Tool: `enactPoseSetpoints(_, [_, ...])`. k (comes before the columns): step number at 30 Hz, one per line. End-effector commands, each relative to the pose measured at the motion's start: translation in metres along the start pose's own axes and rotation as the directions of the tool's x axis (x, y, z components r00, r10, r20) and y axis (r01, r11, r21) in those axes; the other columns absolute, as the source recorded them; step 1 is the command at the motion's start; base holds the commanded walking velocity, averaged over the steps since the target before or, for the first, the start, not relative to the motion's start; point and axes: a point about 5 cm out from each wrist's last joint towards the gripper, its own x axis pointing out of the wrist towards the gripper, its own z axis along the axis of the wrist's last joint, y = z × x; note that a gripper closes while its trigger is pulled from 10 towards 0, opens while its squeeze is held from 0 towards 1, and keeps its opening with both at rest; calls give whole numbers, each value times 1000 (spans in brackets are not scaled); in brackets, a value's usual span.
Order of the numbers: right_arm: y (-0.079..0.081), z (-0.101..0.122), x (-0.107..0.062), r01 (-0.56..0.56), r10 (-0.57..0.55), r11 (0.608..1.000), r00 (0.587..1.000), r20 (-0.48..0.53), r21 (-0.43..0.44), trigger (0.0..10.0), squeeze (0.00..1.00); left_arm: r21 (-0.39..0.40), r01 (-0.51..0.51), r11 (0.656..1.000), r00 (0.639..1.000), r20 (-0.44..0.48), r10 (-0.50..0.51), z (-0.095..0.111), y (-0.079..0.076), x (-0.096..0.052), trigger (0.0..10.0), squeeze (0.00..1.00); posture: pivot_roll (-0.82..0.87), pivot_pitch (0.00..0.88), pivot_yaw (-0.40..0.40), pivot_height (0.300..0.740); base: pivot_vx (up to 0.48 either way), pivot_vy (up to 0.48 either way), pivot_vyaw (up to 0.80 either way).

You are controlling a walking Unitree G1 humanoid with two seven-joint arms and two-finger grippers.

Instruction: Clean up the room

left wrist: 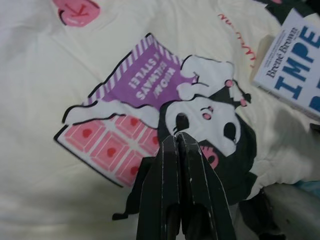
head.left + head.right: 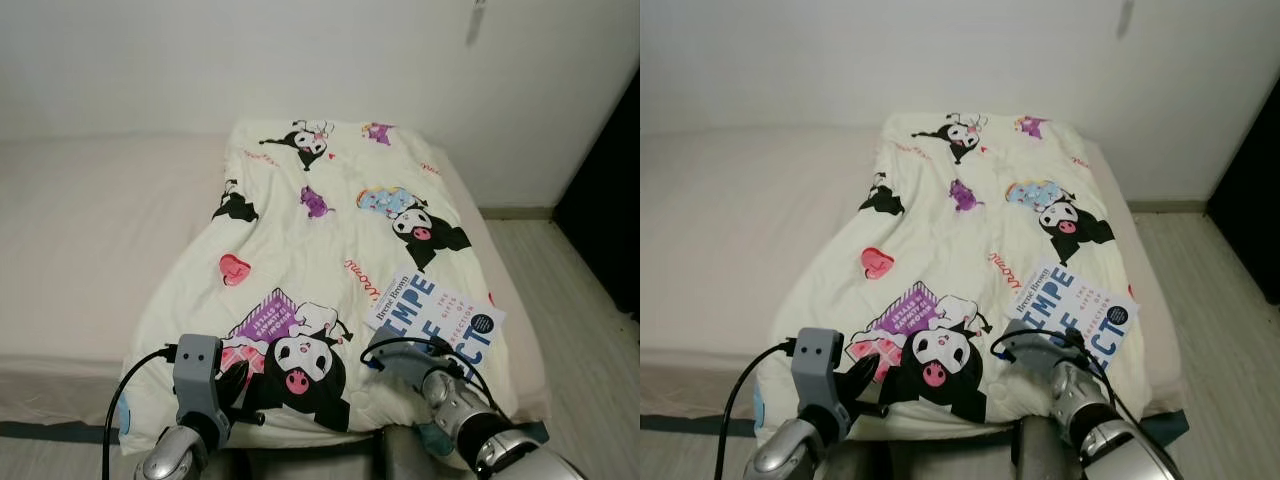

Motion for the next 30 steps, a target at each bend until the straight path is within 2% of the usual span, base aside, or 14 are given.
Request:
enactPoseSetpoints(1, [-5, -3, 1, 25, -25, 999, 999, -21, -30, 10000, 0, -26, 19, 999, 1000, 10, -19, 2, -3, -4, 10000, 0, -73, 220, -1, 592, 0, 0, 0])
enactPoseSetpoints(5, [-16, -7, 2, 68, -69, 997, 997, -38, -32, 10000, 0, -35, 40, 999, 999, 27, -39, 6, -6, -4, 10000, 0, -69, 220, -4, 592, 0, 0, 0])
enactPoseSetpoints(8, [-19, -8, 3, 77, -78, 996, 996, -39, -38, 10000, 0, -40, 42, 998, 999, 31, -41, 7, -6, -4, 10000, 0, -68, 224, -6, 592, 0, 0, 0])
enactPoseSetpoints(20, [-43, -2, 5, 183, -184, 979, 983, 4, -86, 10000, 0, -129, 21, 991, 996, 94, -9, 18, -4, -6, 10000, 0, -69, 233, -15, 592, 0, 0, 0])
enactPoseSetpoints(30, [-46, 3, 5, 192, -189, 978, 981, 37, -85, 10000, 0, -153, 23, 988, 996, 93, -9, 15, -9, -3, 10000, 0, -56, 268, -16, 592, 0, 0, 0])
